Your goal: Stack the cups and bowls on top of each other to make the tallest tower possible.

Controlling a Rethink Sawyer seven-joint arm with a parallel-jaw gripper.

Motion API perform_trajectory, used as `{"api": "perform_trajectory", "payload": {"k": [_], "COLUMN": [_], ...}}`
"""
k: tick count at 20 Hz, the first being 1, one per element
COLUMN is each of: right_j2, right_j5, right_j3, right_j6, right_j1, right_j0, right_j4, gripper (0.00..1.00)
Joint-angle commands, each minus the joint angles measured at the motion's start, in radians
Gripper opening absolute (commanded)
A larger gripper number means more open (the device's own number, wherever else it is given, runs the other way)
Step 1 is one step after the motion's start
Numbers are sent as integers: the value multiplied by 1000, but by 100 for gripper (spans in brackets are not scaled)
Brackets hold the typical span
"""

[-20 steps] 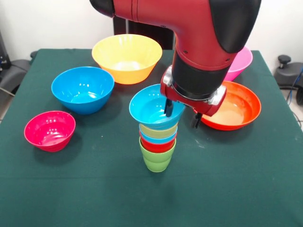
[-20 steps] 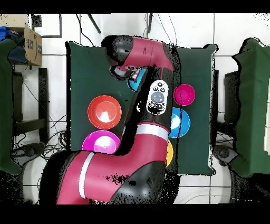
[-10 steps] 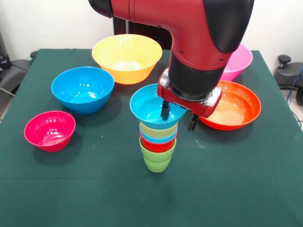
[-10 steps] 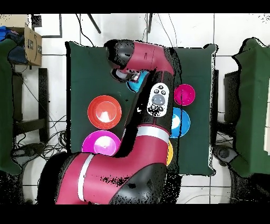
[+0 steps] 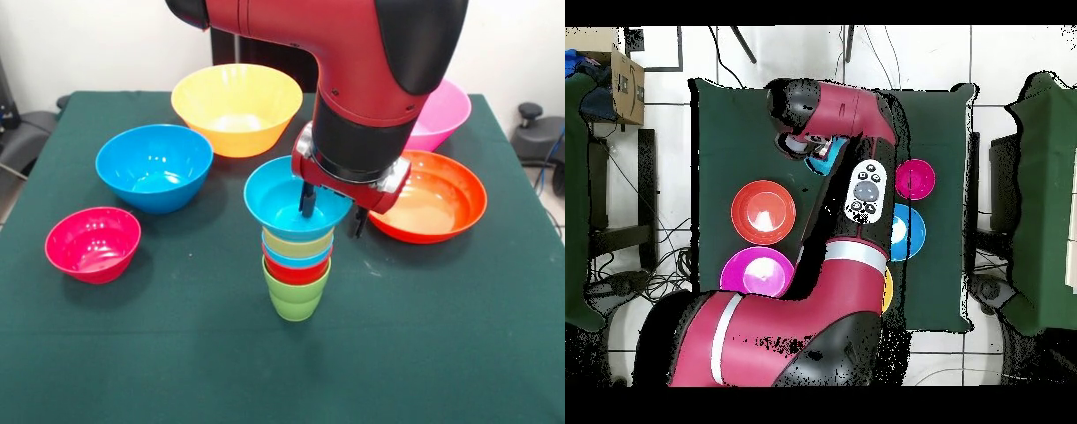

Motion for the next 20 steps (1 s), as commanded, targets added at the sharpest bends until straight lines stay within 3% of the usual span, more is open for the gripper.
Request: {"api": "perform_trajectory", "payload": {"k": [1,20], "right_j2": [99,103], "right_j5": [-31,17], "right_j3": [68,3], "right_j6": [-8,-21], "right_j1": [14,7], "right_j0": [-3,-2], "right_j4": [-31,-25], "gripper": [100,100]}}
